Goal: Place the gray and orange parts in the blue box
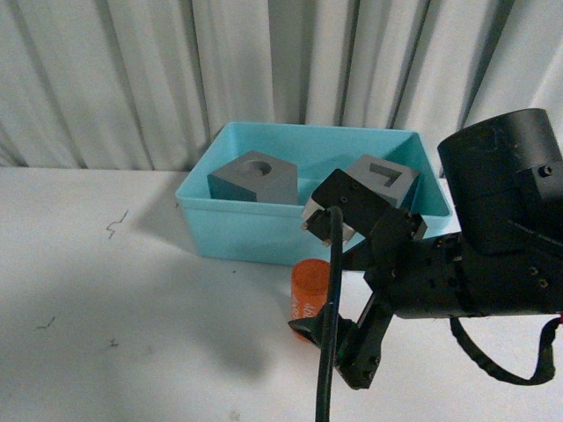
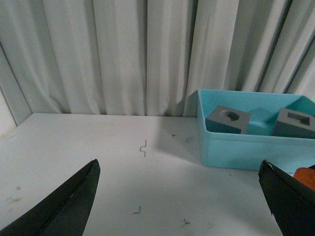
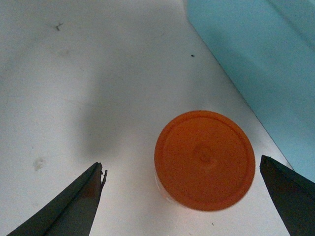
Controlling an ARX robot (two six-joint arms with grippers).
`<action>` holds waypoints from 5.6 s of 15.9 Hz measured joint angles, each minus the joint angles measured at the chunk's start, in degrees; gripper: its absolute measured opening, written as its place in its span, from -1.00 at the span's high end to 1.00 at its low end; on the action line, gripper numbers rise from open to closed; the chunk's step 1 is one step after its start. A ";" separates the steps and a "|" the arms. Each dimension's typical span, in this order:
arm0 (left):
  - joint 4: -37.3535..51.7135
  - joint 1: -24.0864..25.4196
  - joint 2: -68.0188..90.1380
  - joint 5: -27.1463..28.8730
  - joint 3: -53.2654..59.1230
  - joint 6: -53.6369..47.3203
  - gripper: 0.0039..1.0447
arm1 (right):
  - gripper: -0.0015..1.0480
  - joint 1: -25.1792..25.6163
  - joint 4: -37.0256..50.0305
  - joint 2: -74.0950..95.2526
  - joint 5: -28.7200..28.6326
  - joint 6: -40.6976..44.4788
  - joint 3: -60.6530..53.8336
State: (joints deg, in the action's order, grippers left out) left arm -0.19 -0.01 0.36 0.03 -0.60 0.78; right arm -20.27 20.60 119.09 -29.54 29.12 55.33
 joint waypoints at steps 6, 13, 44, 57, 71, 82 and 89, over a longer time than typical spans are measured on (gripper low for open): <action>-0.02 0.00 0.00 0.00 0.00 0.00 -0.88 | -0.63 -3.10 3.28 4.63 2.91 -1.31 4.13; -0.02 0.00 0.00 0.00 0.00 0.00 -0.88 | 0.12 -3.41 4.28 4.37 4.04 -1.81 3.63; -0.02 0.00 0.00 0.00 0.00 0.00 -0.88 | 0.13 0.20 4.90 13.00 23.63 -26.05 28.46; -0.02 0.00 0.00 0.00 0.00 0.00 -0.88 | -0.83 -0.72 3.28 17.05 25.03 -27.21 32.35; -0.02 0.00 0.00 0.00 0.00 0.00 -0.88 | -0.87 18.25 -21.42 -77.26 30.38 -32.13 -36.63; -0.02 0.00 0.00 -0.02 0.00 0.00 -0.88 | 0.03 11.15 1.62 -92.41 39.12 -30.71 -50.95; -0.02 0.00 0.00 0.00 0.00 0.00 -0.88 | 0.96 20.28 -8.55 -107.01 29.53 -29.42 -54.69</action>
State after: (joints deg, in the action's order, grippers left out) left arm -0.21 -0.01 0.36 0.03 -0.60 0.78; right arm 0.01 12.05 12.08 -0.01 -0.30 0.64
